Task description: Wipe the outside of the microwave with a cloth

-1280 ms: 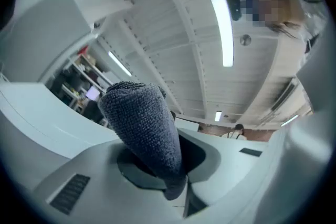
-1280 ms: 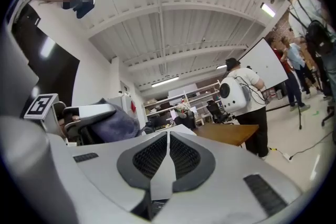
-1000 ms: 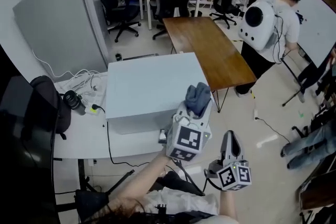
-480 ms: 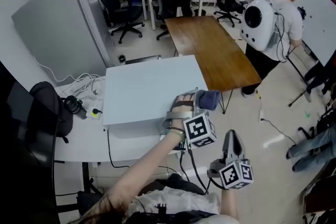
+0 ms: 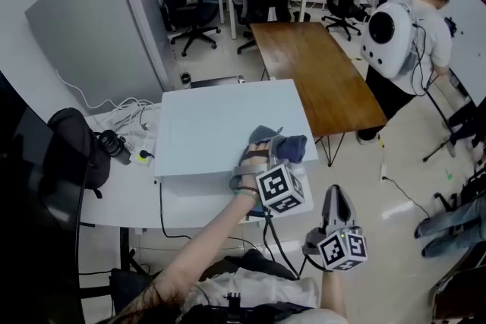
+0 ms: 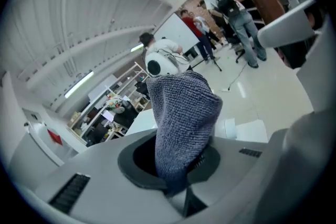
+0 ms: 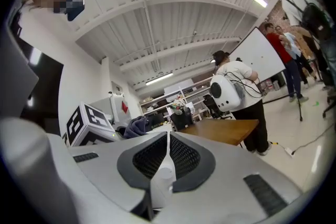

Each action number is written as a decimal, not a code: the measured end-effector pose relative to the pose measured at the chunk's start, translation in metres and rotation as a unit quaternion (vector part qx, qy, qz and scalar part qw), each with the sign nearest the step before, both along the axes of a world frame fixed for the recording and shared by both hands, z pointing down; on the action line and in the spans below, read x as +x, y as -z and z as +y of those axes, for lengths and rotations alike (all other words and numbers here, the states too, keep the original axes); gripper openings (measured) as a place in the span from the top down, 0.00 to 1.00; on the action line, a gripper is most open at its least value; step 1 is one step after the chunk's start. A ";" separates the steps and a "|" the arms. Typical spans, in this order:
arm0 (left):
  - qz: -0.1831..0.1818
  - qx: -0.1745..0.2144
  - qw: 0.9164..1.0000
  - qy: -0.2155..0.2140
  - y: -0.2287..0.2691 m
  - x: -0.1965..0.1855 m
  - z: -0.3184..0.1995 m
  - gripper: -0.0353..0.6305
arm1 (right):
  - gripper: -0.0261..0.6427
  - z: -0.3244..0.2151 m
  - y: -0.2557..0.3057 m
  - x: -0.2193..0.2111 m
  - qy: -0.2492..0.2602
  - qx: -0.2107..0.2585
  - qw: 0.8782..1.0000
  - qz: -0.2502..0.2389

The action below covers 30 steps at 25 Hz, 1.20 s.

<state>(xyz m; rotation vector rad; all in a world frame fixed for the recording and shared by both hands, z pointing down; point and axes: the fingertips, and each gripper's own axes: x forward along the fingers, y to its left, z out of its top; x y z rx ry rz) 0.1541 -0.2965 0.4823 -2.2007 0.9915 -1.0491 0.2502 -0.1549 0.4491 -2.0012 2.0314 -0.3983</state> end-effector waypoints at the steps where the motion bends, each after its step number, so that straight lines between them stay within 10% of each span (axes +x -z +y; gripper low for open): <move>1: 0.029 -0.012 1.000 0.001 0.001 -0.002 0.000 0.87 | 0.92 -0.005 0.002 -0.008 0.013 0.000 1.000 0.017; 18: 0.086 -0.023 0.989 0.117 0.005 -0.117 -0.010 0.87 | 0.92 -0.065 0.022 -0.098 0.134 0.026 0.988 0.071; 30: 0.097 0.007 0.951 0.293 0.015 -0.288 -0.012 0.87 | 0.92 -0.067 0.023 -0.140 0.185 0.023 0.981 0.048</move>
